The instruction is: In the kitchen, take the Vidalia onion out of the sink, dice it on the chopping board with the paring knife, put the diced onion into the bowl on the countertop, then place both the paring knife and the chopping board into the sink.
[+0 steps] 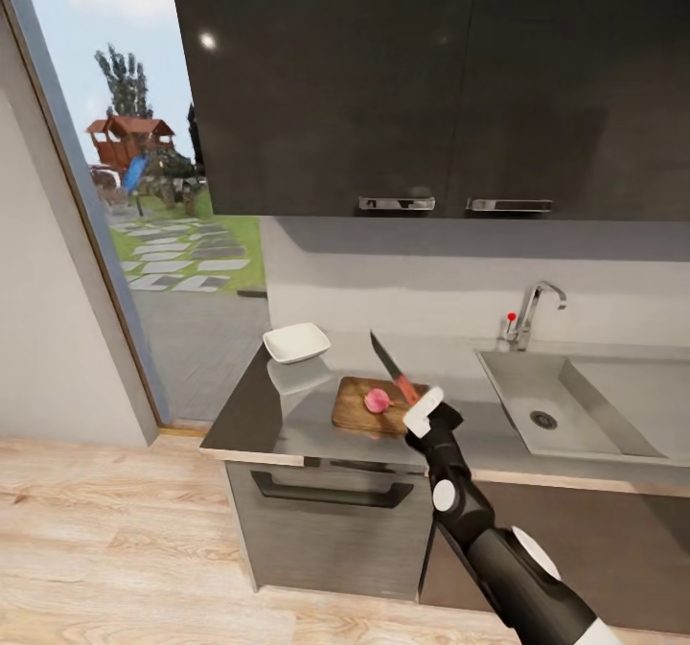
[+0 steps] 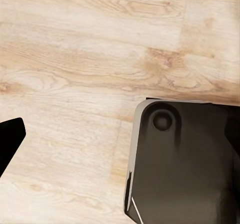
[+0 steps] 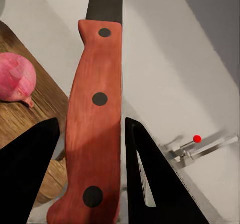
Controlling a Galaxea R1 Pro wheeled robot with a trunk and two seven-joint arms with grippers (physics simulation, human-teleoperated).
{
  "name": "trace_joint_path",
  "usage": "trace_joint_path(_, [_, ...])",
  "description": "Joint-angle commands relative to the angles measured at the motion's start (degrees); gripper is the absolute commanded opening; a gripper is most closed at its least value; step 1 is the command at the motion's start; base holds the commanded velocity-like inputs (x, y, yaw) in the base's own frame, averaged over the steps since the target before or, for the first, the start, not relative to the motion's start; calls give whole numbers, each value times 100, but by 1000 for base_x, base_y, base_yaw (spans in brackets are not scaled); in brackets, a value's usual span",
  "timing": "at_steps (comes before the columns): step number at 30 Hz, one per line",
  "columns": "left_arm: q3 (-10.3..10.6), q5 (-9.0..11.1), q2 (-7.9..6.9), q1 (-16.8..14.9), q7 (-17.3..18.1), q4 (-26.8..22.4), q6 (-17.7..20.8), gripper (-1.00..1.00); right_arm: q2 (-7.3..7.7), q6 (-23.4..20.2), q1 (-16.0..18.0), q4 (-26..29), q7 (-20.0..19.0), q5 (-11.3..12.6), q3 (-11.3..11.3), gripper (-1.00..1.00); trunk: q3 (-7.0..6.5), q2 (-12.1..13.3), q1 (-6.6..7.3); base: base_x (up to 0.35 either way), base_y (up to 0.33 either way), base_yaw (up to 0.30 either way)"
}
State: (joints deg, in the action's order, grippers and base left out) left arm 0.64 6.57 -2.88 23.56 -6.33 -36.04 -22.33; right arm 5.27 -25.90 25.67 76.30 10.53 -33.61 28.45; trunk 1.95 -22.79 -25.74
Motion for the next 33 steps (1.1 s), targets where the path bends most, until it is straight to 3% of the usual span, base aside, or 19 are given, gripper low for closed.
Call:
trace_joint_path(1, [15,55,-2,0,-2,-8,-9,100,4,-58,8,-49,19,-48,25,-100,12,-13,-4,0,0,0])
trace_joint_path(9, [15,55,-2,0,-3,-8,-9,100,-2,-161,8,-180,15,-58,59,-100,12,-13,-4,0,0,0])
trace_joint_path(12, [15,55,-2,0,-3,5,-9,100,3,-186,8,-269,17,-58,363,-100,12,-13,-4,0,0,0])
trace_joint_path(16, [15,49,-2,0,-6,9,-9,100,1,-195,8,-379,19,-64,516,-100,12,-13,-4,0,0,0])
trace_joint_path(33, [15,46,-2,0,-2,10,-9,100,-17,-196,8,-387,19,-84,539,-100,12,-13,-4,5,-6,0])
